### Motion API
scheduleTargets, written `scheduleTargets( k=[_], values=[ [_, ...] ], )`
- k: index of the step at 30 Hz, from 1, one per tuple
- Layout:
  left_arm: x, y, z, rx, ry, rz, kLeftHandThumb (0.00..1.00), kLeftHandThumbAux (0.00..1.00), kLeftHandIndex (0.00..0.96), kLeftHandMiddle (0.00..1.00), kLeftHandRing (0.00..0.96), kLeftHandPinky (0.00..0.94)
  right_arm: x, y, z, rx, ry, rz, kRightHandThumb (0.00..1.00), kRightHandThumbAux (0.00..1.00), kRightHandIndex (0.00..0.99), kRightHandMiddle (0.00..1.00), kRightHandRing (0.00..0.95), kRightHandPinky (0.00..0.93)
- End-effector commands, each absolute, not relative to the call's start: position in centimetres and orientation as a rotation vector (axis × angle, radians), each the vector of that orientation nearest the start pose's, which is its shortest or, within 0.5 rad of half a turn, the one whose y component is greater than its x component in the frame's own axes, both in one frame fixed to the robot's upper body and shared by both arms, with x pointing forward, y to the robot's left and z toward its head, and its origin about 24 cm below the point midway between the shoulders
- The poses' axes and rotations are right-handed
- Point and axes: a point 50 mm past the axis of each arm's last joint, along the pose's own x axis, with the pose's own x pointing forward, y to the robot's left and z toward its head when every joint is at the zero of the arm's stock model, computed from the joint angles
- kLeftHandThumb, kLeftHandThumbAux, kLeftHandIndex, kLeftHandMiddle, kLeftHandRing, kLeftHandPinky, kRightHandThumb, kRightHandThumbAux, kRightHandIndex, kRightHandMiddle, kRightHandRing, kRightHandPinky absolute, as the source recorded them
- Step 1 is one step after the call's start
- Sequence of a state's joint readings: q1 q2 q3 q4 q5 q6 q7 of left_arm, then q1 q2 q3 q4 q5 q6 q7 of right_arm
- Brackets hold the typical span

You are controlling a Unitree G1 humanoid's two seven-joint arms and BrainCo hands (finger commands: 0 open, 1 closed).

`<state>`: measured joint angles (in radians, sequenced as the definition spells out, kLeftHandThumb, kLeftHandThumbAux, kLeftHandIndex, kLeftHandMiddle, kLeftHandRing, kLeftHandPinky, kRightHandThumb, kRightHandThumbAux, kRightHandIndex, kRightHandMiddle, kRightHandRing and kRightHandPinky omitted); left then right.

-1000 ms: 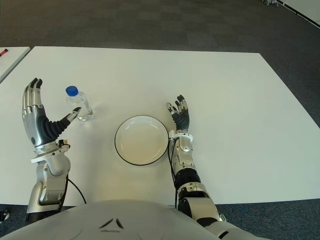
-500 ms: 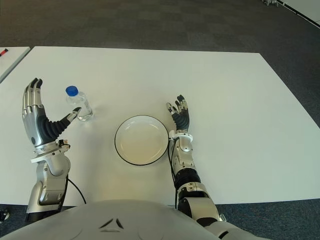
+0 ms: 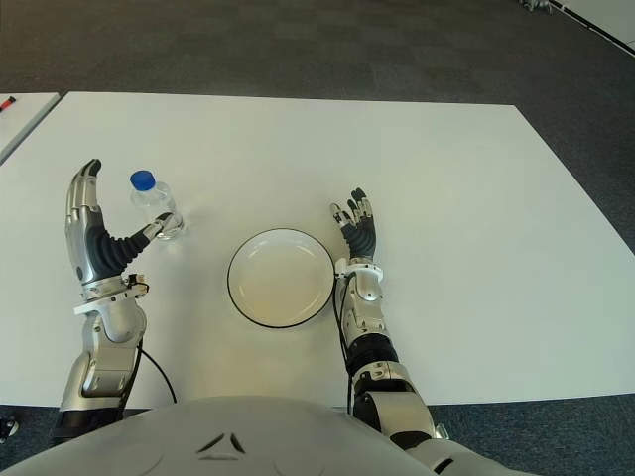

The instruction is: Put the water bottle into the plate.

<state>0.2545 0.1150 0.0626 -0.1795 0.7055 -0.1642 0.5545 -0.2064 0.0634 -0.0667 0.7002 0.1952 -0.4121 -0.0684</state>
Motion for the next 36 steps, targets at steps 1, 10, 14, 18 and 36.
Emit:
scheduleTargets(
  k=[1,10,14,18,36],
  values=[
    [20.2,20.3,5.4,0.771,-0.254,0.489,0.000,0.725,0.075,0.105,0.078,0.081,25.2,-12.2,-5.3,0.312,0.251,-0.165,0.037,0.749,0.064,0.062,0.046,0.091],
    [23.0,20.8,4.1,0.670,-0.205,0.461,0.000,0.776,0.100,0.110,0.087,0.113,25.2,-12.3,-5.3,0.311,0.249,-0.161,0.040,0.747,0.061,0.062,0.045,0.087],
    [23.0,20.7,4.1,0.628,-0.211,0.435,0.000,0.796,0.104,0.106,0.086,0.111,25.2,-12.4,-5.3,0.309,0.250,-0.163,0.043,0.744,0.061,0.062,0.045,0.088],
    [23.1,20.7,4.1,0.607,-0.216,0.423,0.000,0.799,0.102,0.102,0.083,0.100,25.2,-12.5,-5.3,0.307,0.248,-0.165,0.044,0.746,0.061,0.063,0.045,0.089],
    [23.6,20.2,4.2,0.592,-0.227,0.407,0.000,0.788,0.071,0.064,0.067,0.109,25.1,-12.7,-5.4,0.300,0.246,-0.170,0.019,0.764,0.071,0.066,0.047,0.091]
  ],
)
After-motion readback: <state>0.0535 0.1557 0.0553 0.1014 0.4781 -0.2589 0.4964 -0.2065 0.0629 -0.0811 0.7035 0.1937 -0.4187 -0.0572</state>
